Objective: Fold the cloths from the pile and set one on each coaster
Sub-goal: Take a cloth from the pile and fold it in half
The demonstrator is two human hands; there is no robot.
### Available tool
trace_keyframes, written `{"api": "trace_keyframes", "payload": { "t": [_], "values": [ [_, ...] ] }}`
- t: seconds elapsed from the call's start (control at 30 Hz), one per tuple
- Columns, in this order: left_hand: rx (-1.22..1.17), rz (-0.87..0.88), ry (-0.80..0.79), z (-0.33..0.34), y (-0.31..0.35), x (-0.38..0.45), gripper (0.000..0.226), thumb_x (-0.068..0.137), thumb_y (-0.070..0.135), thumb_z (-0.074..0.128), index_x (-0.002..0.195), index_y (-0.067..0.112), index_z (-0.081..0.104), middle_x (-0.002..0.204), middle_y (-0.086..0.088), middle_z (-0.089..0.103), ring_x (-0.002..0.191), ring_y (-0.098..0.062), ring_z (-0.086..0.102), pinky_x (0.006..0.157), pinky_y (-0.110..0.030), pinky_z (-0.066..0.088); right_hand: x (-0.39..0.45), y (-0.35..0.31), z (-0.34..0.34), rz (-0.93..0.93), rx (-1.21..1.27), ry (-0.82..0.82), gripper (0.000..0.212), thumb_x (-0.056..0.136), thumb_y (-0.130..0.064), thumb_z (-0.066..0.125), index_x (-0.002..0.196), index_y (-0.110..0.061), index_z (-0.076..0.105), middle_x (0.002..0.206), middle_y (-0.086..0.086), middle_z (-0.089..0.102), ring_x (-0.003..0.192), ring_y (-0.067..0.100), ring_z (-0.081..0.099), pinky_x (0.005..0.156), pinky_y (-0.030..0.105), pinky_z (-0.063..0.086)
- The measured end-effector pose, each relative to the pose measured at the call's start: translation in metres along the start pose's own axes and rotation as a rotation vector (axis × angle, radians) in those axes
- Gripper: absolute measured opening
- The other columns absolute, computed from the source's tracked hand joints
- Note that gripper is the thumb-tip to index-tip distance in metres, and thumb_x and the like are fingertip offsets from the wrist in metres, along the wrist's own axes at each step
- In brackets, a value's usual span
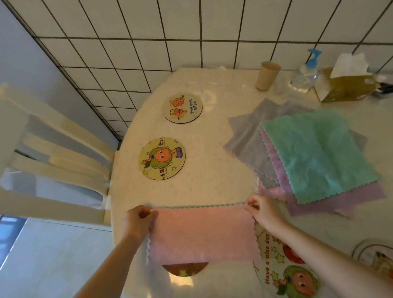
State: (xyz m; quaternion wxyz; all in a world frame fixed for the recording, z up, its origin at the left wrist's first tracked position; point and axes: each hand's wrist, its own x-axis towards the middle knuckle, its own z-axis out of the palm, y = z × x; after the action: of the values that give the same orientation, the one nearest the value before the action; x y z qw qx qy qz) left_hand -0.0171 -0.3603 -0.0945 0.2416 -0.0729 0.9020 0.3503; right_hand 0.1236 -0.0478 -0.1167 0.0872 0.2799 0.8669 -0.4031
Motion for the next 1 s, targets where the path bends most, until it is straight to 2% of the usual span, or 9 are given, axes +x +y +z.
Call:
{"api": "trace_keyframes", "payload": {
  "t": [0.27,0.43,0.63,0.7,0.77,0.87,0.93,1.0],
  "values": [
    [-0.007,-0.026,0.037,0.005,0.006,0.005,0.018,0.088,0.028,0.065,0.071,0.022,0.063,0.064,-0.002,0.062,0.063,-0.021,0.057,0.066,-0.034,0.047,0.004,-0.006,0.001,0.033,-0.043,0.028,0.008,0.086,-0.021,0.066,0.084,-0.014,0.064,0.075,-0.004,0.065,0.069,0.007,0.061,0.062,0.019,0.046],
    [-0.012,-0.036,0.060,0.008,0.003,0.006,0.015,0.088,0.028,0.064,0.076,0.020,0.065,0.071,-0.004,0.064,0.069,-0.023,0.058,0.072,-0.037,0.050,0.005,-0.010,0.004,0.048,-0.109,0.059,0.010,0.087,-0.021,0.065,0.082,-0.013,0.063,0.075,-0.001,0.065,0.069,0.013,0.061,0.066,0.030,0.052],
    [0.048,-0.079,0.080,0.009,0.006,0.007,0.014,0.087,0.030,0.064,0.082,0.017,0.067,0.076,-0.005,0.066,0.076,-0.025,0.061,0.073,-0.036,0.050,0.000,-0.014,0.006,0.058,-0.081,0.114,0.009,0.084,-0.014,0.067,0.079,-0.014,0.059,0.073,0.000,0.064,0.064,0.011,0.058,0.055,0.018,0.041],
    [0.069,-0.061,0.110,0.006,0.007,0.004,0.016,0.089,0.027,0.062,0.092,0.012,0.066,0.086,-0.007,0.067,0.082,-0.026,0.061,0.076,-0.036,0.050,-0.005,-0.017,0.001,0.071,-0.019,0.149,0.008,0.084,-0.014,0.068,0.084,-0.011,0.061,0.077,0.003,0.066,0.064,0.008,0.057,0.054,0.013,0.038],
    [0.107,0.028,0.183,0.004,0.005,-0.005,0.020,0.091,0.024,0.059,0.106,0.012,0.061,0.105,-0.005,0.063,0.092,-0.023,0.058,0.081,-0.034,0.048,-0.012,-0.022,-0.005,0.060,-0.038,0.207,0.010,0.086,-0.012,0.065,0.093,-0.008,0.060,0.088,0.004,0.066,0.069,0.009,0.058,0.056,0.012,0.041],
    [0.223,0.378,0.237,0.012,-0.008,-0.034,0.021,0.090,0.020,0.058,0.110,0.014,0.061,0.111,-0.003,0.059,0.102,-0.022,0.051,0.089,-0.036,0.046,-0.040,-0.028,0.000,-0.126,-0.156,0.242,0.017,0.088,-0.010,0.060,0.105,-0.008,0.056,0.109,0.002,0.056,0.089,0.009,0.056,0.073,0.018,0.047],
    [0.299,0.667,0.192,0.026,-0.021,-0.063,0.022,0.088,0.018,0.056,0.108,0.014,0.064,0.112,-0.002,0.059,0.104,-0.020,0.048,0.088,-0.034,0.048,-0.071,-0.026,0.015,-0.323,-0.321,0.175,0.026,0.088,-0.009,0.058,0.113,-0.011,0.057,0.122,-0.001,0.048,0.103,0.008,0.052,0.086,0.021,0.047],
    [0.363,0.885,0.072,0.043,-0.034,-0.092,0.031,0.084,0.023,0.050,0.110,0.016,0.065,0.117,0.000,0.060,0.114,-0.017,0.046,0.092,-0.036,0.049,-0.104,-0.020,0.036,-0.495,-0.432,0.088,0.034,0.086,-0.007,0.061,0.119,-0.013,0.058,0.127,-0.002,0.048,0.110,0.011,0.052,0.093,0.024,0.047]
  ]
}}
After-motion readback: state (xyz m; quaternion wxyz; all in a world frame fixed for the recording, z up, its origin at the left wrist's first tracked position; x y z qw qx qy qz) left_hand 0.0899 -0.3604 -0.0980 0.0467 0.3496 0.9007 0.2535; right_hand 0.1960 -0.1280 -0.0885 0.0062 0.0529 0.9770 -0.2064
